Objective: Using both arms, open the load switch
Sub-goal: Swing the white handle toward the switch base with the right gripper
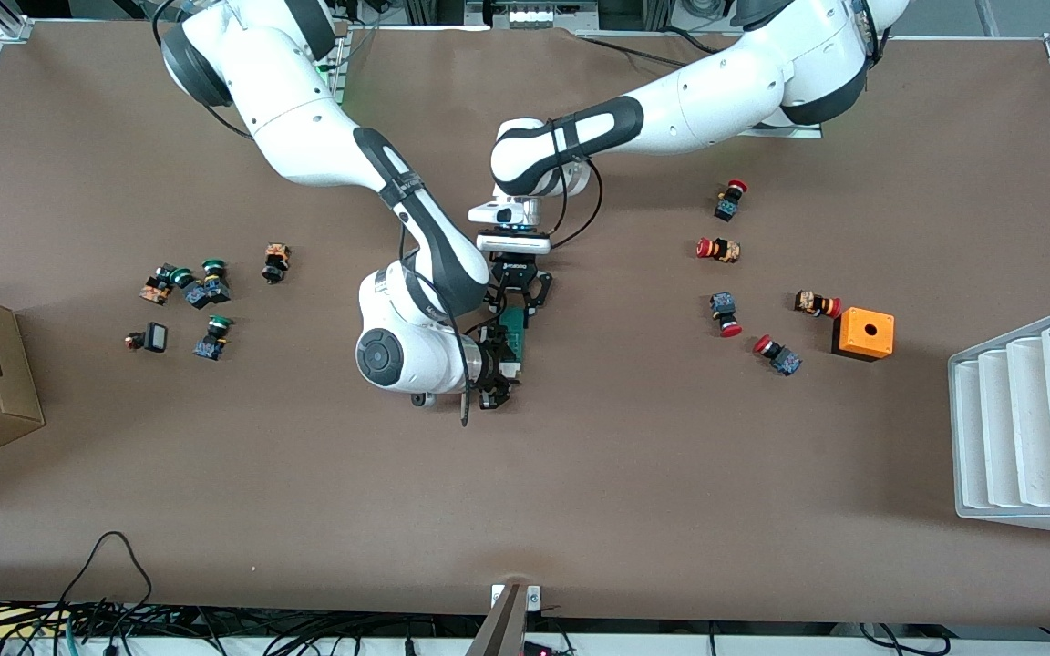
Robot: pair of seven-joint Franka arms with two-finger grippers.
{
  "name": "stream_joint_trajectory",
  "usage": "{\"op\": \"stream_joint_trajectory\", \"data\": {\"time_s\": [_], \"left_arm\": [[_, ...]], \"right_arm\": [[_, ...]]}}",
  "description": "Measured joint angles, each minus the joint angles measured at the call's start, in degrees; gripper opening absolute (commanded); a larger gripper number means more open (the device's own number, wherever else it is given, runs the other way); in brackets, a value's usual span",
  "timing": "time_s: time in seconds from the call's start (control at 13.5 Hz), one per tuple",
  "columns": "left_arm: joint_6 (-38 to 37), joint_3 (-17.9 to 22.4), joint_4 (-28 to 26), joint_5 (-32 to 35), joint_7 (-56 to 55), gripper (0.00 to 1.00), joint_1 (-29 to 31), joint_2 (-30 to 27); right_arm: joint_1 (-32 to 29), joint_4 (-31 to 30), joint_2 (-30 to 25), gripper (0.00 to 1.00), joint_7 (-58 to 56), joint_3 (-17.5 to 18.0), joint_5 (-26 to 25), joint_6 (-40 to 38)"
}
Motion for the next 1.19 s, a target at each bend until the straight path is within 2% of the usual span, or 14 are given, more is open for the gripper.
{"op": "stream_joint_trajectory", "data": {"time_s": [0.59,1.19], "left_arm": [[-0.09,0.00,0.00,0.02,0.00,0.33,-0.05,0.02],[-0.15,0.00,0.00,0.04,0.00,0.33,-0.07,0.03]], "right_arm": [[-0.16,0.74,0.64,0.29,0.35,-0.25,0.01,-0.50],[-0.19,1.59,0.80,0.26,0.61,-0.39,-0.05,-0.99]]}}
